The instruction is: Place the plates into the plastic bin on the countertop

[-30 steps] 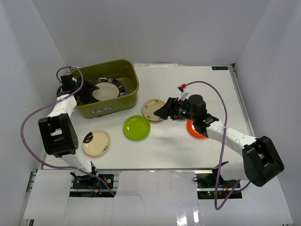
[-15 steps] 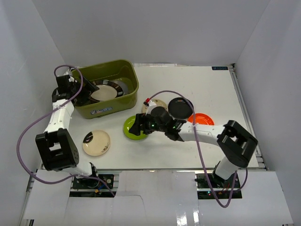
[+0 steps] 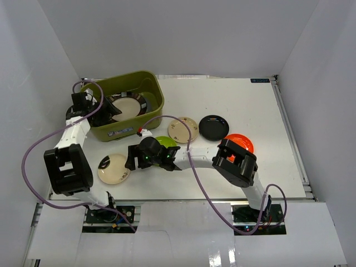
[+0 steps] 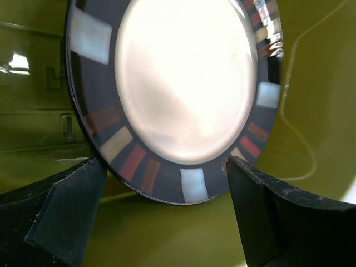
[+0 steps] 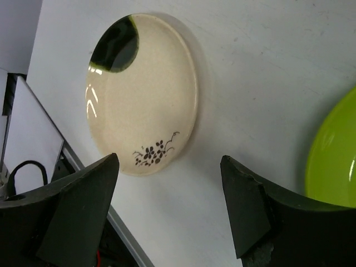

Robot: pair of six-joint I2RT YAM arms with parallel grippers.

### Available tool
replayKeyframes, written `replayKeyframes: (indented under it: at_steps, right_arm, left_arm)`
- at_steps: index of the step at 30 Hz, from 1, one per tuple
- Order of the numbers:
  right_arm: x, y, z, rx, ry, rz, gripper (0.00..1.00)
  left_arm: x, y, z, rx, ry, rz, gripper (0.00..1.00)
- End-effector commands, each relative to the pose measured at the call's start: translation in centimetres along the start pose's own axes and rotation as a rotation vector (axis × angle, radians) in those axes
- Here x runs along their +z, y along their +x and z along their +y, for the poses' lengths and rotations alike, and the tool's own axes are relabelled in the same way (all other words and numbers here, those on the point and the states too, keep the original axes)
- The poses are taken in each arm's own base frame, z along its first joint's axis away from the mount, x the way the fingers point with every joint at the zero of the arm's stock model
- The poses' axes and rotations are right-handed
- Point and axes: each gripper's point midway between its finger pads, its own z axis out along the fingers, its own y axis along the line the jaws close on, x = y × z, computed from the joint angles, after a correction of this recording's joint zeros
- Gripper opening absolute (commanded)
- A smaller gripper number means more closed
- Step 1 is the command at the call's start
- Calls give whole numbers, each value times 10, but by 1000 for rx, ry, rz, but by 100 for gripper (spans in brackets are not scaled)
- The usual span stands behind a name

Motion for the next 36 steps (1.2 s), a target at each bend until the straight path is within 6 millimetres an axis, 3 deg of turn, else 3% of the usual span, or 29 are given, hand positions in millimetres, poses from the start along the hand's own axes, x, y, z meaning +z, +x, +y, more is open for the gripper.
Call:
replayKeyframes:
  at_steps: [1, 7, 13, 18, 21, 22, 26, 27, 29, 31, 33, 35, 36]
  right_arm:
    - [15, -4, -3, 39, 69, -34, 80]
    - [38, 7, -18, 77, 127, -15, 70]
    - [50, 18, -18, 136, 95, -1, 57]
    - [48, 27, -16, 199, 41, 19, 50]
    - [42, 34, -22, 227, 26, 35, 33]
    - [40, 35, -24, 236, 21, 36, 24]
    - [22, 23, -23, 240, -6, -9, 10]
    - [19, 24, -28, 238, 3, -13, 8]
    - [7, 6, -16, 235, -56, -62, 8]
    - [-4, 6, -17, 239, -81, -65, 8]
    - [-18, -11, -3, 243, -151, -109, 8]
    - [-29, -10, -1, 242, -182, -103, 8]
    - [-39, -19, 5, 229, -199, -125, 8]
  left_arm:
    - [7, 13, -6, 22, 44, 77, 98]
    - [10, 4, -10, 81, -30, 52, 98]
    - [-3, -37, -16, 258, -233, -144, 98]
    - [16, -19, 1, 287, -322, -59, 98]
    - [15, -14, -7, 299, -285, -52, 98]
    - [13, -17, -9, 314, -282, -60, 98]
    - [0, -36, -12, 321, -344, -122, 98]
    - [-3, -39, -17, 311, -334, -140, 98]
    - [-16, -50, -35, 282, -272, -198, 98]
    - [-26, -56, -55, 270, -188, -235, 98]
    - [-42, -60, -94, 280, -11, -267, 98]
    - [-55, -62, -122, 277, 113, -281, 98]
    - [-65, -66, -132, 276, 149, -304, 98]
